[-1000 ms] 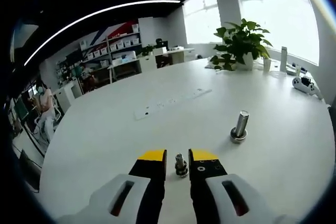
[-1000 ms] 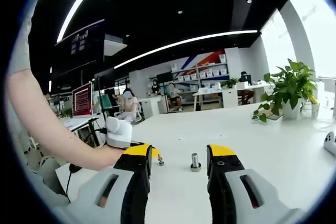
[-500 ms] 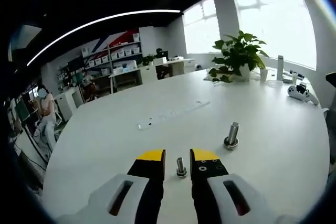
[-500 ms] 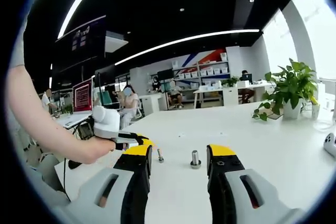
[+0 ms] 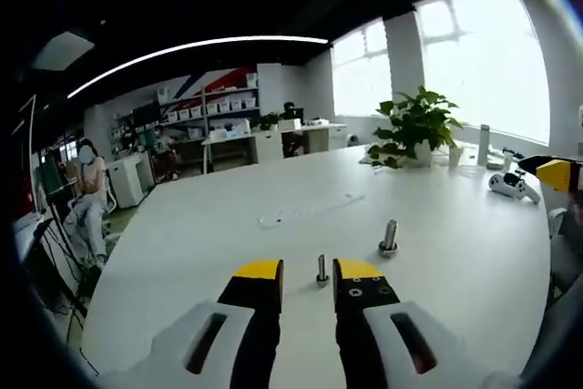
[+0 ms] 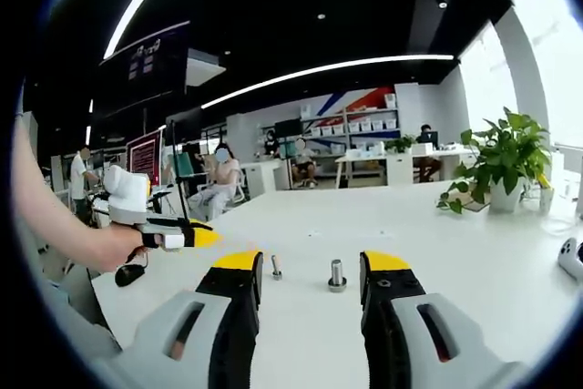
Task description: Place the washer onto the threaded stud by aligning its center hole with the stud, sliding it down to the base, and recovering from edge contact or off-axis alignment until the washer reaches the visible bottom stop.
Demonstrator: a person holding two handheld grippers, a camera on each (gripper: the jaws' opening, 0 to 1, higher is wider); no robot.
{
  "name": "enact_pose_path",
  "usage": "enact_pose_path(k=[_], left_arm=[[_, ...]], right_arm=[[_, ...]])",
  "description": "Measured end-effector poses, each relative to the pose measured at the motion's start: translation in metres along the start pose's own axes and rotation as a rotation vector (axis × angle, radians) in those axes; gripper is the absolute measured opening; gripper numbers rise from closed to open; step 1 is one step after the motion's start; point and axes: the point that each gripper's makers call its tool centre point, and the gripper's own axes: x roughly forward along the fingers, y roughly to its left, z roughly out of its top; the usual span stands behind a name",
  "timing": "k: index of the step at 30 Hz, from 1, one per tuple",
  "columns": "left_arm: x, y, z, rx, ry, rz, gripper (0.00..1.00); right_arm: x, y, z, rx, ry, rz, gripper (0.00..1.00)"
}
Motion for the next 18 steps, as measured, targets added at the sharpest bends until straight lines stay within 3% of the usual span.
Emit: enact_pose_path(k=[8, 14, 18], left_arm=[[-0.047, 0.006, 0.011, 0.024, -0.060, -0.009, 0.22], [-0.073, 0.004, 0.016, -0.007, -0.090, -0.014, 0.26], [-0.095, 0.007, 0.021, -0.061, -0.139, 0.013, 0.27]], right_arm=[[-0.003, 0.003, 0.005, -0.046, 0.000, 0.003, 0.46], [-0.009, 0.001, 0.016, -0.075, -0.005, -0.008, 0.48], [-0.019, -0.011, 0.027, -0.057, -0.035, -0.059, 0.48]])
